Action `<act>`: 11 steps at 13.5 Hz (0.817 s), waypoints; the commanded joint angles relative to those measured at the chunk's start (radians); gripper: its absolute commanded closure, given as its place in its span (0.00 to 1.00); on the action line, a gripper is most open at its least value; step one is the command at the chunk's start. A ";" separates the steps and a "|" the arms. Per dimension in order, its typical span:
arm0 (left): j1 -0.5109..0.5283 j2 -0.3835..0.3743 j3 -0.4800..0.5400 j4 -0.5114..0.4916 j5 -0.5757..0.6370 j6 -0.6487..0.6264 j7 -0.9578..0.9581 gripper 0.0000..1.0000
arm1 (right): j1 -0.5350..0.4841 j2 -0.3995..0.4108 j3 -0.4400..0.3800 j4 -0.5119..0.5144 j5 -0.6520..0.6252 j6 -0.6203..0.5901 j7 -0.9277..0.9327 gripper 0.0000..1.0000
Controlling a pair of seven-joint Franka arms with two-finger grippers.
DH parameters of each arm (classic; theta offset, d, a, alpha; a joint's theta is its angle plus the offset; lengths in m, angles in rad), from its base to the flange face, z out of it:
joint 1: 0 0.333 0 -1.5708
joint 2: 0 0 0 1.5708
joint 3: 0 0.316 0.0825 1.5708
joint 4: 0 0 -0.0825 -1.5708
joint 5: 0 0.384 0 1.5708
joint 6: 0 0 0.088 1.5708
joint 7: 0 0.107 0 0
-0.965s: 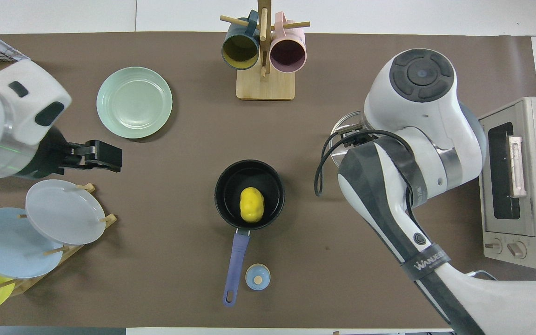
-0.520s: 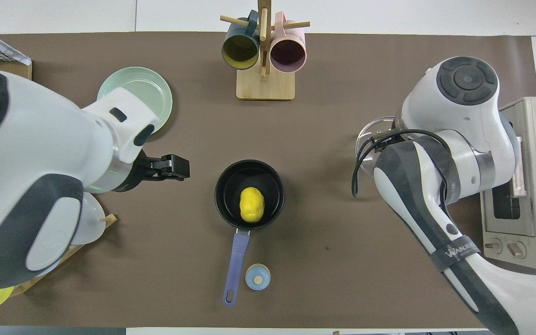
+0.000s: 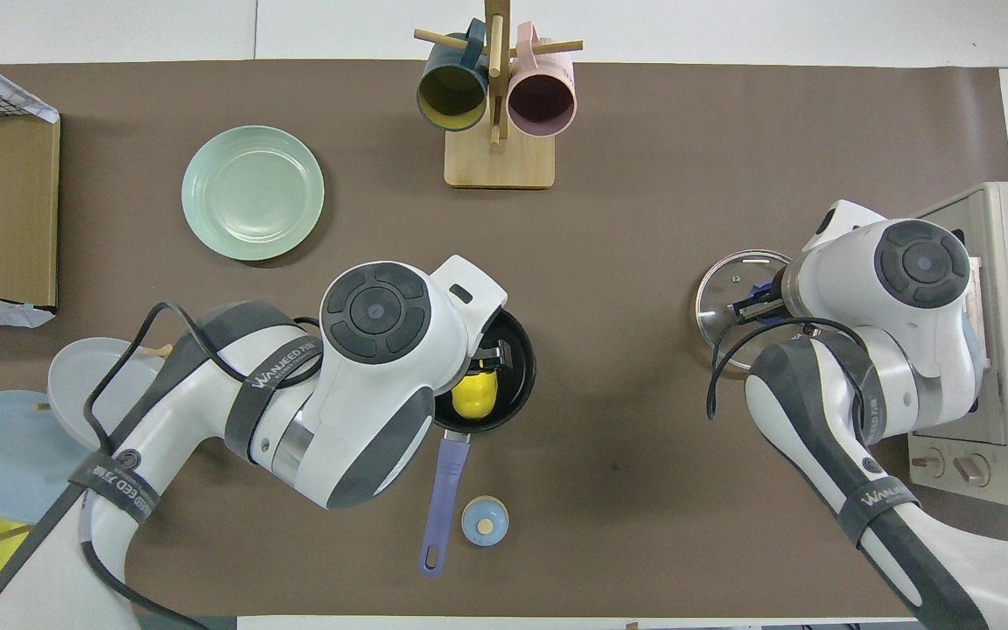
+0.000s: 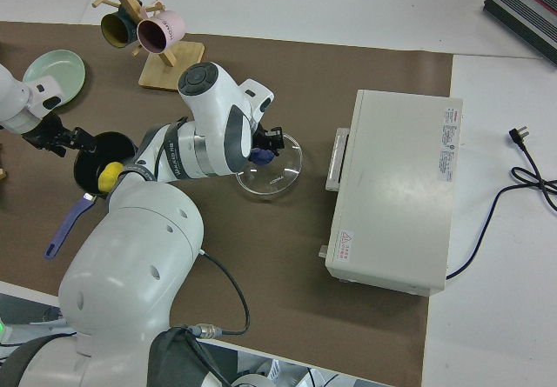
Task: Transfer potato from pot to plate
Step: 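Grasp the yellow potato with the left gripper while the right gripper withdraws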
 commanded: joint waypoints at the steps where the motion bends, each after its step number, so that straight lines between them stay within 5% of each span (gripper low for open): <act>1: -0.027 -0.019 0.017 -0.089 -0.008 0.113 -0.032 0.00 | -0.019 -0.049 0.013 -0.053 0.018 0.025 -0.023 0.71; 4: -0.027 -0.001 0.017 -0.095 -0.008 0.144 -0.035 0.00 | -0.030 -0.058 0.013 -0.087 0.019 0.057 -0.023 0.55; 5: -0.028 0.011 0.017 -0.098 -0.008 0.153 -0.038 0.00 | -0.030 -0.058 0.013 -0.087 0.018 0.060 -0.021 0.40; 6: -0.030 0.021 0.017 -0.100 -0.008 0.161 -0.038 0.00 | -0.030 -0.058 0.013 -0.087 0.019 0.060 -0.019 0.12; 7: -0.030 0.033 0.017 -0.100 -0.008 0.164 -0.044 0.00 | -0.028 -0.058 0.013 -0.086 0.018 0.059 -0.018 0.00; 11: -0.050 0.073 0.017 -0.100 -0.003 0.193 -0.078 0.00 | -0.021 -0.055 0.013 -0.014 0.019 0.022 -0.018 0.00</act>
